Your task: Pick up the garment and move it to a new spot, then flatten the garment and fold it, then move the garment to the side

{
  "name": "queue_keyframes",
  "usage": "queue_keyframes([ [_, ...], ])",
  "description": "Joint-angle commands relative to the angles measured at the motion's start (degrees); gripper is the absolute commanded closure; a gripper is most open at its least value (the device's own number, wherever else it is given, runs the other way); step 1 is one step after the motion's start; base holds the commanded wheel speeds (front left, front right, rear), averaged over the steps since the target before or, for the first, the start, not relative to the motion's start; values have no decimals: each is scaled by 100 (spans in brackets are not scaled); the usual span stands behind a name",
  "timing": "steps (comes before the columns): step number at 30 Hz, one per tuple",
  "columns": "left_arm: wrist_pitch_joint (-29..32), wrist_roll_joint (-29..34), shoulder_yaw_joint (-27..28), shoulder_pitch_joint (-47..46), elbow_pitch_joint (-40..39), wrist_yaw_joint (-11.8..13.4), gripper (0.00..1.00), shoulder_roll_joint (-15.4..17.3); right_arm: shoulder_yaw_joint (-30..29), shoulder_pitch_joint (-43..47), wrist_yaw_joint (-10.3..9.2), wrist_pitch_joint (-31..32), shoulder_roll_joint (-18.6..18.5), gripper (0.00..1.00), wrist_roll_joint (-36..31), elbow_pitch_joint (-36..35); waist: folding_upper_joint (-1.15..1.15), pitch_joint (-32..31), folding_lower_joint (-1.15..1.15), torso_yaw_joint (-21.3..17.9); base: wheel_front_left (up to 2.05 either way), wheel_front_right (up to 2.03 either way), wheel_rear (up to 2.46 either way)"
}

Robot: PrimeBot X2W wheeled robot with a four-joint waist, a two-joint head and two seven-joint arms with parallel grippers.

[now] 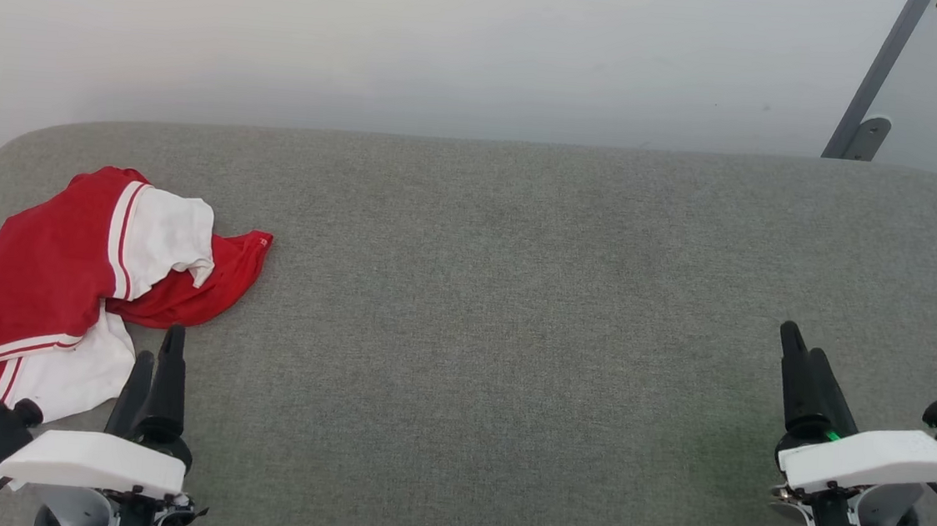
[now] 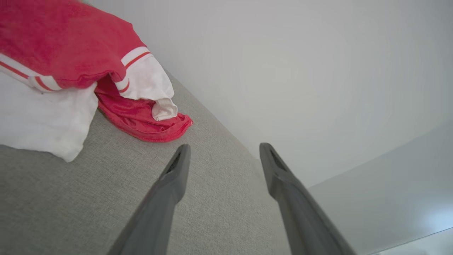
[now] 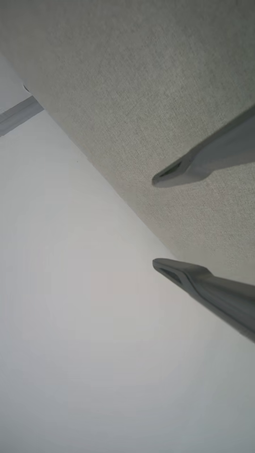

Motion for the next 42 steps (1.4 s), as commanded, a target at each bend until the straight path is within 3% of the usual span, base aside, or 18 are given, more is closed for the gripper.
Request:
queue_keyframes([
  [1,-65,232,-22,-99,-89,7,0,60,13,-180,0,-76,-55,0,-276,-71,0,1,0,0,0,0,0],
  [20,-440,2008,-261,28,-76,149,0,295,-200,-264,0,-447,-44,0,-2814,176,0,-1,0,-44,0,0,0],
  [42,-765,3221,-279,193,-26,271,0,505,-371,-335,0,-776,49,0,-4563,335,0,27,0,-101,0,0,0],
])
